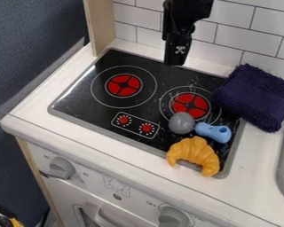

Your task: Move the purple cloth to the left burner

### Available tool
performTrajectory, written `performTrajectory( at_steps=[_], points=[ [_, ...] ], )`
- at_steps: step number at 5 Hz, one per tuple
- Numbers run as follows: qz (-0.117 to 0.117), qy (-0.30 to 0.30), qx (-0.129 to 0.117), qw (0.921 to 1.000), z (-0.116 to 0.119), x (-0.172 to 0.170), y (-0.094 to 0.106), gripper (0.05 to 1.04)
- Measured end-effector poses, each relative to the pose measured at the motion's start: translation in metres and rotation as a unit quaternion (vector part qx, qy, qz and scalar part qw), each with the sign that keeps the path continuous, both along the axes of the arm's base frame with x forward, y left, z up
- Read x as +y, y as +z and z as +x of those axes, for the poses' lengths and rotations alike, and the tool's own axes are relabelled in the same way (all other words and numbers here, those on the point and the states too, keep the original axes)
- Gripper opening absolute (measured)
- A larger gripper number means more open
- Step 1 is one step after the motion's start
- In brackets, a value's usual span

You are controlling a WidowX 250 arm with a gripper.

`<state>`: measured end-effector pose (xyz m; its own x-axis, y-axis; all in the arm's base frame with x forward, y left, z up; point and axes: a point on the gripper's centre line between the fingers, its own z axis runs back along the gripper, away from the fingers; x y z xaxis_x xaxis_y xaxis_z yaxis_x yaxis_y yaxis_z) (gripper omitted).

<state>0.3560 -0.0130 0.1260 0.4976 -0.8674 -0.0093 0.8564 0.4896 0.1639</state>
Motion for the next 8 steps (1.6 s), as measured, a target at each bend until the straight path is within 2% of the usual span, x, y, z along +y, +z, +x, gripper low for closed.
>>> performTrajectory(
  at_steps=[1, 3, 4, 5, 6, 7, 8],
  points=[
    [-0.001, 0.001, 0.016, 0.9999, -0.001, -0.001, -0.011, 0.999],
    [-0.017, -0.057, 0.028, 0.9978, 0.005, -0.043, -0.018, 0.999],
    [-0.018, -0.095, 0.020, 0.9952, 0.011, -0.072, -0.010, 0.999],
    [-0.025, -0.139, 0.032, 0.9895, 0.024, -0.108, -0.021, 0.999],
    [-0.030, -0.167, 0.037, 0.9848, 0.039, -0.130, -0.032, 0.999],
    [-0.027, -0.183, 0.052, 0.9813, 0.047, -0.140, -0.057, 0.999],
    [-0.025, -0.192, 0.059, 0.9793, 0.046, -0.139, -0.063, 0.999]
  ],
)
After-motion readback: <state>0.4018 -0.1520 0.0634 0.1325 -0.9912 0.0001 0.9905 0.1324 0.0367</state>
